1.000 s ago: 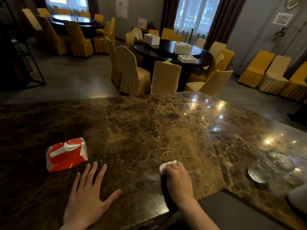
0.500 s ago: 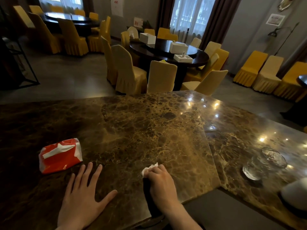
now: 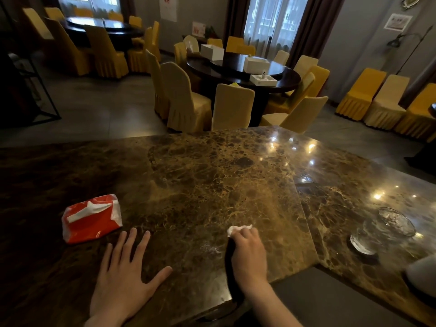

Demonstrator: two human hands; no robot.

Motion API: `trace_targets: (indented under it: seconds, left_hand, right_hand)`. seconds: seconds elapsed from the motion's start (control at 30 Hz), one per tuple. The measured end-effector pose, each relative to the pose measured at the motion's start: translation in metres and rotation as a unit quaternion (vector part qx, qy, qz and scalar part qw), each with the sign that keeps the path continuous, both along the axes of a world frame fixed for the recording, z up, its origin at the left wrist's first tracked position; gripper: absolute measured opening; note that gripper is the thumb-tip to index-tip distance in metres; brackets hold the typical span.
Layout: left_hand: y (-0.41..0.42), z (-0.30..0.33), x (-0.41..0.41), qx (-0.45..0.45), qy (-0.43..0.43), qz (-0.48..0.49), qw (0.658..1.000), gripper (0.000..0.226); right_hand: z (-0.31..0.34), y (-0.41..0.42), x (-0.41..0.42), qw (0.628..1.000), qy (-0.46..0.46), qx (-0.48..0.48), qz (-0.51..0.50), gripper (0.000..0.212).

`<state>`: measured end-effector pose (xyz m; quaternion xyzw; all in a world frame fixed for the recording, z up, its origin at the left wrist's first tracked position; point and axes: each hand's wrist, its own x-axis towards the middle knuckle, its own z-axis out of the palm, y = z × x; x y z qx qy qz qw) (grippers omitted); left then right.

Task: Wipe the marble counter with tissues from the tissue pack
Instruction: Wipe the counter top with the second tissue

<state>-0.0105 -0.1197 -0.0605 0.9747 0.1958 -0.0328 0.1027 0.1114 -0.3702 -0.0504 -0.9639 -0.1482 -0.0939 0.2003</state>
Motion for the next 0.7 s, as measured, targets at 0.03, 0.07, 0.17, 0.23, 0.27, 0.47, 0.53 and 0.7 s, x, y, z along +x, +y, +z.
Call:
trace_targets:
  seconds: [0.03, 0.07, 0.17, 0.23, 0.27, 0.47, 0.53, 0.7]
  left_hand:
    - [-0.001, 0.0, -0.001, 0.003, 0.001, -0.001, 1.0, 0.119]
    - [-0.001, 0.0, 0.0, 0.006, 0.003, -0.001, 1.0, 0.119]
    - [-0.001, 0.001, 0.0, 0.01, 0.009, -0.001, 1.0, 0.118]
    - [-0.001, 0.001, -0.001, 0.014, 0.012, -0.003, 1.0, 0.119]
    - [0.0, 0.002, -0.001, 0.013, 0.014, -0.003, 1.0, 0.12]
    - [-0.001, 0.004, 0.0, 0.006, 0.013, -0.004, 1.0, 0.12]
    - [0.0, 0.003, 0.0, 0.005, 0.013, -0.007, 1.0, 0.12]
    - [0.003, 0.001, -0.004, 0.003, -0.011, -0.011, 1.0, 0.118]
  right_hand:
    - [-0.001, 0.012, -0.007, 1.0, 0.003, 0.004, 0.023, 0.033]
    - [0.0, 0.023, -0.014, 0.999, 0.008, 0.009, 0.048, 0.032]
    - [0.002, 0.046, -0.037, 0.991, 0.005, 0.023, 0.132, 0.029]
    - [0.006, 0.047, -0.043, 0.985, 0.018, 0.005, 0.171, 0.026]
    - [0.007, 0.042, -0.039, 0.987, 0.02, -0.002, 0.162, 0.023]
    - [0.011, 0.029, -0.006, 0.999, 0.016, 0.043, 0.009, 0.018]
    - [0.007, 0.059, -0.032, 0.994, 0.023, 0.048, 0.096, 0.029]
    - [0.006, 0.065, -0.037, 0.98, 0.039, 0.032, 0.193, 0.014]
